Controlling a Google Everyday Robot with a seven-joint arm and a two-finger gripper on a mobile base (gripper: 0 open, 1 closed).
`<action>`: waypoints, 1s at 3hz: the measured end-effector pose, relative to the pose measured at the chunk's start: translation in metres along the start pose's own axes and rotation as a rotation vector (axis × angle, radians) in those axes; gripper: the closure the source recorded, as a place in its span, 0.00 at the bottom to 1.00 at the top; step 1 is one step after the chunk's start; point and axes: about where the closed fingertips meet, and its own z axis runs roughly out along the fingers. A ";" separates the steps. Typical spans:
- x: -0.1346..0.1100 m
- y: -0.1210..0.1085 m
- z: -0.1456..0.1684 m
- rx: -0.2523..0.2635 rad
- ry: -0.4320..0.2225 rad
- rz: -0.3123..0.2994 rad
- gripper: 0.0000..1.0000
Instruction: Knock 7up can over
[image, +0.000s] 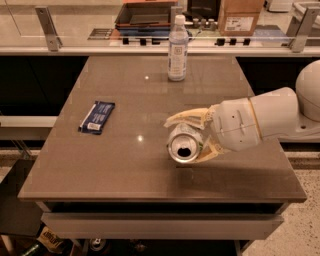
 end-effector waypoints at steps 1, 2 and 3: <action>0.003 -0.009 -0.008 0.025 0.059 -0.064 1.00; 0.004 -0.014 -0.005 -0.043 0.103 -0.136 1.00; 0.011 -0.012 0.000 -0.152 0.160 -0.215 1.00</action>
Offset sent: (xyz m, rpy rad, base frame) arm 0.0191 0.0026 0.0019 -0.2555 -0.1976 0.0836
